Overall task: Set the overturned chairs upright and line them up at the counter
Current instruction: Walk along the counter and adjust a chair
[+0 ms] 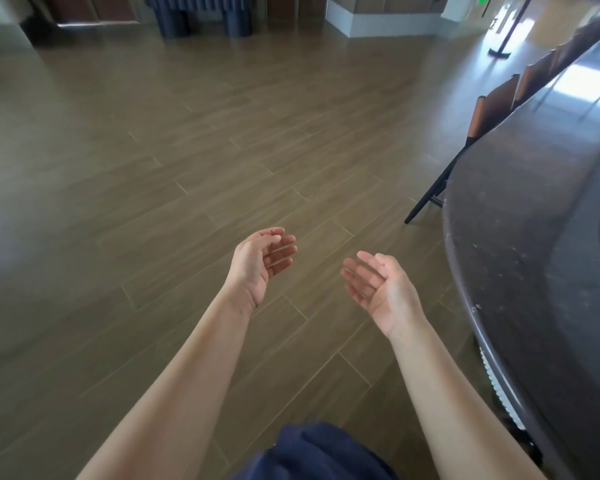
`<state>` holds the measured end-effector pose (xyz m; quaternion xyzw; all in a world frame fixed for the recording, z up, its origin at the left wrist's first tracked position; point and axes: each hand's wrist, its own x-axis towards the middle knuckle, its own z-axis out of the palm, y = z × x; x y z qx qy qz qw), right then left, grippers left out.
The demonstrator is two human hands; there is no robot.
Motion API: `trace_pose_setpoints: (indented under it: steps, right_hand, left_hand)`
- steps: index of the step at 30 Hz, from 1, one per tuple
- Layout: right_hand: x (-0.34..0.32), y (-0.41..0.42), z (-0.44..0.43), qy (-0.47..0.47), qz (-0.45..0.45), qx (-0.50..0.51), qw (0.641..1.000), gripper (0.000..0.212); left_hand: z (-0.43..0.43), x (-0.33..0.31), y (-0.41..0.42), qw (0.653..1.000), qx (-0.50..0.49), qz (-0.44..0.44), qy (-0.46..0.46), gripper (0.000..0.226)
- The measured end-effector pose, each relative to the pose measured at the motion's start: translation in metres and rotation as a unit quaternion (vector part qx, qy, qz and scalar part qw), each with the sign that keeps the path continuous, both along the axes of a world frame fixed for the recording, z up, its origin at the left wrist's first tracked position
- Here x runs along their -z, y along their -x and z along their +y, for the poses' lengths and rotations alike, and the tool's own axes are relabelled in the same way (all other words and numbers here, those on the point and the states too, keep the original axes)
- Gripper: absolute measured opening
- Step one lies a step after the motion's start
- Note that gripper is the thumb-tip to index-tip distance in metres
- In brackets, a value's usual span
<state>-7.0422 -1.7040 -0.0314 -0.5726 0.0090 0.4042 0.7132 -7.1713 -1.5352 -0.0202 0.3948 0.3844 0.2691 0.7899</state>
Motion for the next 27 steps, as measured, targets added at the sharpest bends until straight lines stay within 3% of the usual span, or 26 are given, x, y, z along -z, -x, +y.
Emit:
trace_pose_setpoints:
  steps: [16, 27]
  right_hand:
    - [0.004, -0.156, 0.113, 0.030, 0.028, 0.019, 0.999, 0.030]
    - [-0.017, -0.278, 0.177, 0.000, 0.030, 0.031, 0.999, 0.034]
  left_hand:
    - [0.129, 0.004, -0.154, 1.000, 0.009, 0.023, 0.002, 0.020]
    - [0.219, -0.015, -0.246, 1.000, -0.005, -0.026, 0.001, 0.022]
